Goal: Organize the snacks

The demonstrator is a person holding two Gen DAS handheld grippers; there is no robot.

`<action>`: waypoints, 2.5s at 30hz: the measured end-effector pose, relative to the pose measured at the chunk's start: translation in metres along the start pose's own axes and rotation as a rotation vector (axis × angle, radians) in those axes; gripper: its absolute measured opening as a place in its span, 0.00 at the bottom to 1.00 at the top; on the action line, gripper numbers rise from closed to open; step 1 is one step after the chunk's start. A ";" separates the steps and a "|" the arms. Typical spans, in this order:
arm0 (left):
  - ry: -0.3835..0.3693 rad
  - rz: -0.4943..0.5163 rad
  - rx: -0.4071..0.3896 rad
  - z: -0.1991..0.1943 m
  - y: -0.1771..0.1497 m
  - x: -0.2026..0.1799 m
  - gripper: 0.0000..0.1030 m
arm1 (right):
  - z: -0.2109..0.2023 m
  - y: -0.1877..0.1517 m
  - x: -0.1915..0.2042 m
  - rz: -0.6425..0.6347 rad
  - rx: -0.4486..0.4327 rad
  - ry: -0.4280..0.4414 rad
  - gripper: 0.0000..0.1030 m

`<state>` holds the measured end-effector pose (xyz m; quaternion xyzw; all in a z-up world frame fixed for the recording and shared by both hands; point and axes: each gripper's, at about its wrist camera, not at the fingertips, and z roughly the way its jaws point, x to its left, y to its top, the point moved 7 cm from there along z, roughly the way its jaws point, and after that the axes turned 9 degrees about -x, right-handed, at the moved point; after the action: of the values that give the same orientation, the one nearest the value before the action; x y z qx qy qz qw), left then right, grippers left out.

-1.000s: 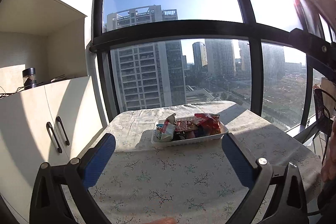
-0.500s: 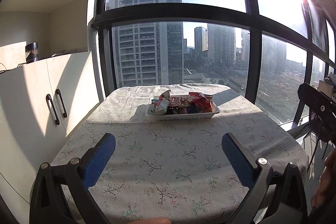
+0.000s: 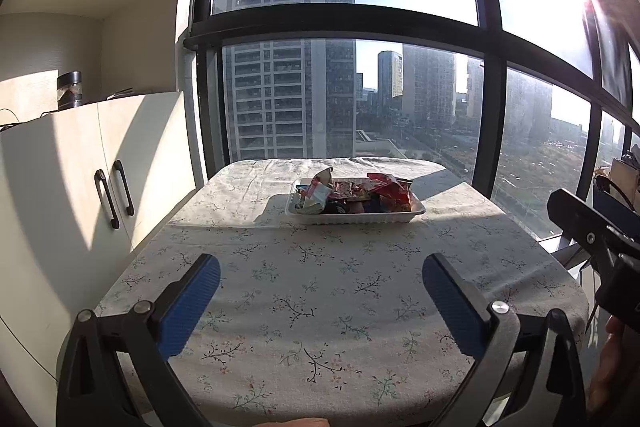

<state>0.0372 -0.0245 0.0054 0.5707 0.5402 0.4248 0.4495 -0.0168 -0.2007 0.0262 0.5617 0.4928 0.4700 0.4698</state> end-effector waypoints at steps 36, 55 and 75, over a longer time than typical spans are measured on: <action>0.020 -0.003 0.017 0.005 -0.005 0.005 1.00 | 0.023 -0.018 0.010 -0.028 0.051 0.002 1.00; 0.023 -0.003 0.019 0.006 -0.006 0.006 1.00 | 0.024 -0.022 0.010 -0.027 0.058 0.000 1.00; 0.033 -0.006 0.029 0.010 -0.008 0.009 1.00 | 0.035 -0.034 0.005 -0.043 0.097 -0.002 1.00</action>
<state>0.0456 -0.0158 -0.0053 0.5684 0.5556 0.4248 0.4334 0.0148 -0.1954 -0.0108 0.5738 0.5264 0.4348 0.4524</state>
